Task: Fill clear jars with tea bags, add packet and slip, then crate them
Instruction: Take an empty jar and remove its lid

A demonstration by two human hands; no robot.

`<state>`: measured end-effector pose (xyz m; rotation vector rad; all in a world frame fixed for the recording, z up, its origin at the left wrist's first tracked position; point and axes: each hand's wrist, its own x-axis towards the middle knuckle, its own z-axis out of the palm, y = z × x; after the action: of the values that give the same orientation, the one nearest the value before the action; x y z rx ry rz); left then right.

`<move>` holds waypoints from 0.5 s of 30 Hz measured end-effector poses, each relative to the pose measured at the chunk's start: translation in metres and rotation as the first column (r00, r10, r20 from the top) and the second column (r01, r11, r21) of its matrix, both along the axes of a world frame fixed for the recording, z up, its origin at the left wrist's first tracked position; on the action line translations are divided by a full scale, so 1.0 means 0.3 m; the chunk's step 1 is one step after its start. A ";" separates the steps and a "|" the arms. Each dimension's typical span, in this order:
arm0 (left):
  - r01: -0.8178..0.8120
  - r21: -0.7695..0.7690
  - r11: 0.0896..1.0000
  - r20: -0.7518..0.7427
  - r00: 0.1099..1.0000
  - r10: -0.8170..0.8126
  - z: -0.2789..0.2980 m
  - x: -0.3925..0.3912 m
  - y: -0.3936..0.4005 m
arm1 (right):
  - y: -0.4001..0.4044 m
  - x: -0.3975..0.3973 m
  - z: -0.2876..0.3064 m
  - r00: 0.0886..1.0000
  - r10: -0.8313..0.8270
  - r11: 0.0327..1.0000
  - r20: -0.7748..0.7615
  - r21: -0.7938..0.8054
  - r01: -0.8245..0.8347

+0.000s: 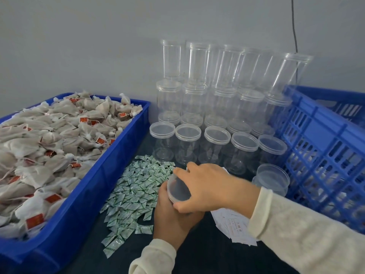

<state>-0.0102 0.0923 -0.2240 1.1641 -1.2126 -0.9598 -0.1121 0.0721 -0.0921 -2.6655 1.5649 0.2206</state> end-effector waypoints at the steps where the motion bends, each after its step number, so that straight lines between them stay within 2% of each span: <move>1: 0.008 0.003 1.000 0.016 1.000 -0.008 -0.001 0.001 0.001 | -0.017 -0.011 0.024 0.998 0.057 0.995 -0.027 0.082 -0.054; 3: -0.008 -0.021 1.000 0.057 0.998 0.009 -0.003 0.001 0.004 | -0.053 -0.018 0.081 0.977 0.196 0.953 -0.083 0.252 -0.170; 5: -0.028 -0.031 0.999 0.076 0.997 0.031 -0.001 0.003 0.006 | -0.082 -0.010 0.124 0.959 0.273 0.885 -0.075 0.412 -0.219; 7: -0.031 -0.042 0.999 0.094 0.995 0.035 0.007 0.004 0.006 | -0.096 0.001 0.145 0.986 0.159 0.871 -0.048 0.478 -0.117; 9: -0.022 -0.075 0.997 0.118 0.993 0.031 0.008 0.003 0.003 | -0.093 0.029 0.151 0.987 -0.021 0.911 -0.156 0.403 0.083; 11: -0.021 -0.082 0.996 0.116 0.993 0.030 0.009 0.002 0.005 | -0.083 0.065 0.143 0.954 -0.133 0.920 -0.267 0.325 0.219; 13: -0.022 -0.072 0.997 0.094 0.995 0.029 0.008 0.003 0.006 | -0.074 0.090 0.129 0.954 -0.141 0.932 -0.265 0.290 0.218; 15: -0.027 -0.055 0.998 0.109 0.994 0.033 0.008 0.006 0.007 | -0.073 0.096 0.133 0.964 -0.077 0.957 -0.256 0.251 0.143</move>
<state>-0.0085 0.0943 -0.2216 1.2019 -1.2969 -0.8456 -0.0834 0.0502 -0.0523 -2.4067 1.6065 0.7245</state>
